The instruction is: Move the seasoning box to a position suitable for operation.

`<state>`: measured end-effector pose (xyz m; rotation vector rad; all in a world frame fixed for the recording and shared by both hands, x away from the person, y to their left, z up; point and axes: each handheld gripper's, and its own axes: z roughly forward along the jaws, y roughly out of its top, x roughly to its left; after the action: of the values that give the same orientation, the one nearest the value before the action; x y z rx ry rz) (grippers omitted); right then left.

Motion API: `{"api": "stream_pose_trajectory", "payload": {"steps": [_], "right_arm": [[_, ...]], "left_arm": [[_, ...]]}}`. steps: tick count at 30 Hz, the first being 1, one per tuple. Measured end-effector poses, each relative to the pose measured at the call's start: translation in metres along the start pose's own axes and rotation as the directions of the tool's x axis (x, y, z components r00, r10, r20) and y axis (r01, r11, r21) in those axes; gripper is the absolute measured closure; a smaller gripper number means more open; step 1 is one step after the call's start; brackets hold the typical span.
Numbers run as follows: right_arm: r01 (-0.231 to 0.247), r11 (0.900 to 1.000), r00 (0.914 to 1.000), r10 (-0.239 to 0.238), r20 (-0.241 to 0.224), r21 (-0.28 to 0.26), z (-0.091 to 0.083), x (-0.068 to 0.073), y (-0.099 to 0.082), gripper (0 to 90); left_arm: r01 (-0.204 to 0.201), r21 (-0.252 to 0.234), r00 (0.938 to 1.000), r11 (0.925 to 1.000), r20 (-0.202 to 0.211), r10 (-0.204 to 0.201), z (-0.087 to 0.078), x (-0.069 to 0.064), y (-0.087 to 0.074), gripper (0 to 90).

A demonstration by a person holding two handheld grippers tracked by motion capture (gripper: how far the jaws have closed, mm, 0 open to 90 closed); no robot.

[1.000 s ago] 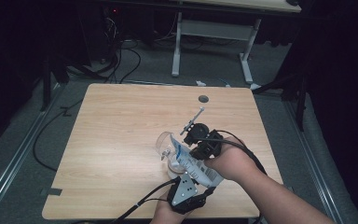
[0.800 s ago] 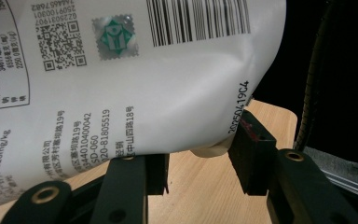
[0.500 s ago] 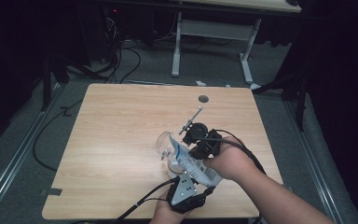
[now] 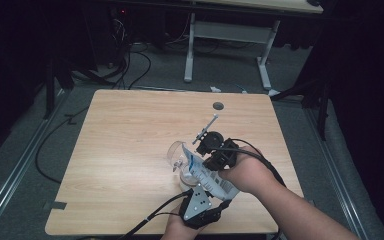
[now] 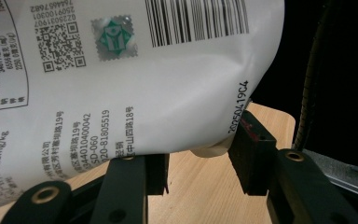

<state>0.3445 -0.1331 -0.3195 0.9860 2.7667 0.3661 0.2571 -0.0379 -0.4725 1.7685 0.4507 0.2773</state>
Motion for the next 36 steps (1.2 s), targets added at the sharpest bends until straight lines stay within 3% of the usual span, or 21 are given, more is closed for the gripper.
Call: {"api": "stream_pose_trajectory", "payload": {"steps": [36], "right_arm": [[0.002, 1.0000, 1.0000, -0.002, 0.006, 0.002, 0.0000, 0.0000, 0.0012, 89.8]], "left_arm": [[0.004, -0.005, 1.0000, 1.0000, 0.006, -0.004, 0.0003, -0.0001, 0.0027, 60.7]]}}
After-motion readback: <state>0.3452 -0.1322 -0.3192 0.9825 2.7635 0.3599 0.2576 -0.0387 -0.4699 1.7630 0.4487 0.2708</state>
